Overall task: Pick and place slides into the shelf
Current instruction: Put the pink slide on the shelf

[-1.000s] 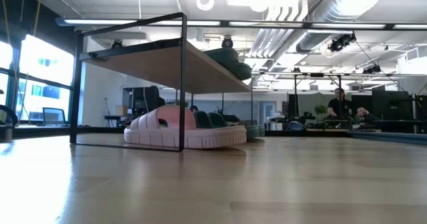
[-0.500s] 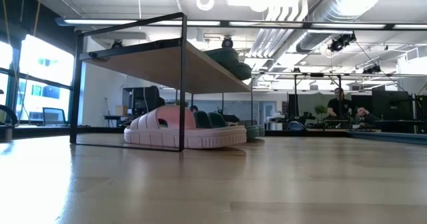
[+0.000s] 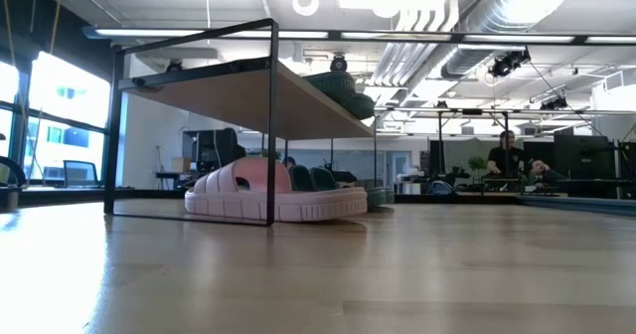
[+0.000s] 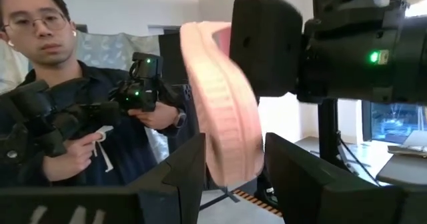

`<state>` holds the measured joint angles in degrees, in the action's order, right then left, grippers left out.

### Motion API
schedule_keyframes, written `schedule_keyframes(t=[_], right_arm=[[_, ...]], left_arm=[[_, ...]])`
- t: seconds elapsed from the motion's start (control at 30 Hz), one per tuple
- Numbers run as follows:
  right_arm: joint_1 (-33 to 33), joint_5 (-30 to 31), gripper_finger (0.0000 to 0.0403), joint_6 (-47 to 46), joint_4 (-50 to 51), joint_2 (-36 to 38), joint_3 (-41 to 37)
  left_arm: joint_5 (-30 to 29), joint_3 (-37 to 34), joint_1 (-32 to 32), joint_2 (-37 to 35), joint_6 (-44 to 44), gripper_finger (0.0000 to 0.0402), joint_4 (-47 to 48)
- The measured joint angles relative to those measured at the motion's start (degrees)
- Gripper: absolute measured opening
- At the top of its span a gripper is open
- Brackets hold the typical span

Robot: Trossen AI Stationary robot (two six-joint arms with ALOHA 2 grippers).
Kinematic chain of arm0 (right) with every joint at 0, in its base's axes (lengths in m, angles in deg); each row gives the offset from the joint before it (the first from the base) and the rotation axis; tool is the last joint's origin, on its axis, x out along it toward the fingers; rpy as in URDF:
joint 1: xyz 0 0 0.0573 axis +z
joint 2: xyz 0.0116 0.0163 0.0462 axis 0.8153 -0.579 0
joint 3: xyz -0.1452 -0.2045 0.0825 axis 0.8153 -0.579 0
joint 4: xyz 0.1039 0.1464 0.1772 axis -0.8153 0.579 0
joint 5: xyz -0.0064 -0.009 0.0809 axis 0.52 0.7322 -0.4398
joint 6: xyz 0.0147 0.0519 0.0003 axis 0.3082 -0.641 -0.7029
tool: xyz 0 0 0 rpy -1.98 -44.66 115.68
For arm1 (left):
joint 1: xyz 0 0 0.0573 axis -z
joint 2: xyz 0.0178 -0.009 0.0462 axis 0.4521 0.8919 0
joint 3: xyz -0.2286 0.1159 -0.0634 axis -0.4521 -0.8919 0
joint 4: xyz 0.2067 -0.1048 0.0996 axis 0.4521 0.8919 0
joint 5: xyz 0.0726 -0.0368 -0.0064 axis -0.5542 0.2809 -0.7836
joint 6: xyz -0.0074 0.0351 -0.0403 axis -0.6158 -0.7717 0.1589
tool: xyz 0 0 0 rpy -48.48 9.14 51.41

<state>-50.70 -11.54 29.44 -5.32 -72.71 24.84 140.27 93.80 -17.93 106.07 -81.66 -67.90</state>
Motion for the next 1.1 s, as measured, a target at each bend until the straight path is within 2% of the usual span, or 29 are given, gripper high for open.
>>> schedule_keyframes(t=[0.73, 1.1], right_arm=[[0.9, 0.1, 0.0146, -3.0, -0.7, 0.0, 0.0], [1.8, 1.6, 0.0146, -3.1, -0.7, 0.0, 0.0]], left_arm=[[2.6, 0.1, 0.1, 0.7, -1.5, 0.0000, -1.6], [4.4, 0.1, 0.1, 1.7, 1.1, 0.0000, -5.3]])
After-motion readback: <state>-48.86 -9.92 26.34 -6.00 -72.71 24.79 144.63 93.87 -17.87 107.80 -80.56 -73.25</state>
